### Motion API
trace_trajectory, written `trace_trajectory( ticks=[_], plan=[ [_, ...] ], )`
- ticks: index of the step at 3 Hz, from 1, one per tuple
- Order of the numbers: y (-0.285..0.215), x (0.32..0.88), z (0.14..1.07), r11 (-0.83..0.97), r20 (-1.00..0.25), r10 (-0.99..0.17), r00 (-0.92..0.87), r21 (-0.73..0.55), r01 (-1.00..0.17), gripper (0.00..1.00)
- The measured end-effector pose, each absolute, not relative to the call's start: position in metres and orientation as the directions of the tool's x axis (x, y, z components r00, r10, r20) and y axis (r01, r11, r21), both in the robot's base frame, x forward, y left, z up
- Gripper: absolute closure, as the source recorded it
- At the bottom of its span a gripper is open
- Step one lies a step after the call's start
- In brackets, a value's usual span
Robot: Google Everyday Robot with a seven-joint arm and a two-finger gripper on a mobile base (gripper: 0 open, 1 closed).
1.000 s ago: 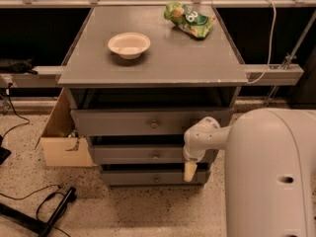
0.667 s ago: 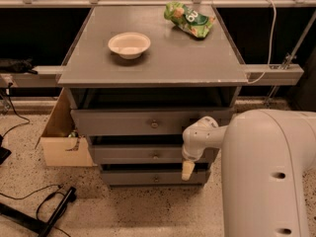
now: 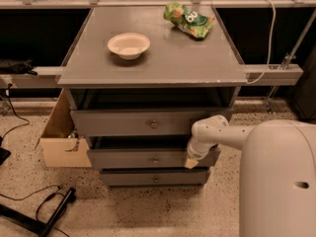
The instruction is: Open middle drawer
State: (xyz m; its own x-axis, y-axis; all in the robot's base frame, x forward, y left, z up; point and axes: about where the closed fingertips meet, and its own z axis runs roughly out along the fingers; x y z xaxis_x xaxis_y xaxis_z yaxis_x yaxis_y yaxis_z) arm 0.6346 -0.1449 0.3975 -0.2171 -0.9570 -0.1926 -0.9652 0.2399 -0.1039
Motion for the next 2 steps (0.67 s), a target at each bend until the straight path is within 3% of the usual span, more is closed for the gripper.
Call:
trace_trajectory(
  ticks=[2],
  plan=[
    [-0.151, 0.611, 0.417, 0.230, -0.200, -0.956, -0.214, -0.063, -0.971, 1.00]
  ],
)
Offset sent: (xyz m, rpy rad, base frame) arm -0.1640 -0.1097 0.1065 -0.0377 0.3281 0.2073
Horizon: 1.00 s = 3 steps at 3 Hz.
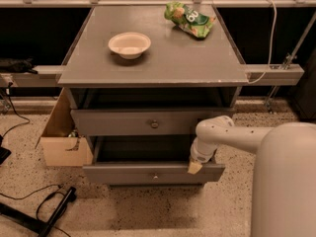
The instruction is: Open middle drawer
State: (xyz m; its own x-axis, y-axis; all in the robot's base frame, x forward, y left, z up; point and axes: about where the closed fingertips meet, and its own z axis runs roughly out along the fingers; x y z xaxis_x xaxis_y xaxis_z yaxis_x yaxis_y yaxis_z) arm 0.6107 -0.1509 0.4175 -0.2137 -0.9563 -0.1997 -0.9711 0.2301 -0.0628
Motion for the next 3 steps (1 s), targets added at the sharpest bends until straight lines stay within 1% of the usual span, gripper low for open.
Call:
trace_trajectory(
  ticks=[3],
  plan=[
    [-0.169, 0.567, 0.424, 0.224, -0.179, -0.959, -0.222, 0.006, -0.974, 1.00]
  ],
)
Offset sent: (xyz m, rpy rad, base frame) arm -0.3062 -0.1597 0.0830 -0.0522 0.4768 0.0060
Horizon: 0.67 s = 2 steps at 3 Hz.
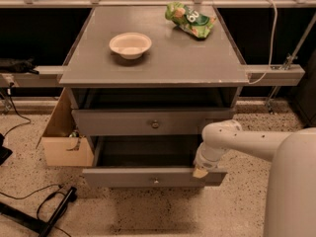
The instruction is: Open middle drawer
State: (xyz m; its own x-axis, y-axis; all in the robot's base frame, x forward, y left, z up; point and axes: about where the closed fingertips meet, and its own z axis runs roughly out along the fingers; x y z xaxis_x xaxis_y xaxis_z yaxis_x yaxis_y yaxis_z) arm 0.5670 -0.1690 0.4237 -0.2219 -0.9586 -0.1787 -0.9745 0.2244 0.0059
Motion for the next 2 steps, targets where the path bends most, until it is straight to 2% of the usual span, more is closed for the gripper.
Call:
trace_trajectory(
  ticks=[1, 2],
  plan=[
    [-0.1664, 0.5550, 0.4298, 0.215, -0.186, -0.959, -0.216, 0.025, -0.976, 1.00],
    [-0.1664, 0.5549, 0.4311, 0.215, -0.186, -0.959, -0.216, 0.025, -0.976, 0.81]
  ],
)
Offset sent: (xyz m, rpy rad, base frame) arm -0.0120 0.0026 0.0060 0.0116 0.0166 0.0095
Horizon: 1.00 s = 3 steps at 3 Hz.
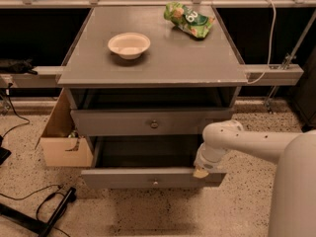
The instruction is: Open middle drawer
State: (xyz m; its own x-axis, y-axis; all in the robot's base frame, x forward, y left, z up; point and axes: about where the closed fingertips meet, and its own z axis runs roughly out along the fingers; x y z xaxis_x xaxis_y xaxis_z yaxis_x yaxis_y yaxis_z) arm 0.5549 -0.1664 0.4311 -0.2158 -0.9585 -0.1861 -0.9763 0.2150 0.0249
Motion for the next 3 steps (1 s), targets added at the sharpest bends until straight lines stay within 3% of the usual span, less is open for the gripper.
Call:
trace_trajectory(
  ticks=[3],
  plan=[
    [-0.1664, 0.5548, 0.4311, 0.215, -0.186, -0.959, -0.216, 0.025, -0.976, 0.11]
  ],
)
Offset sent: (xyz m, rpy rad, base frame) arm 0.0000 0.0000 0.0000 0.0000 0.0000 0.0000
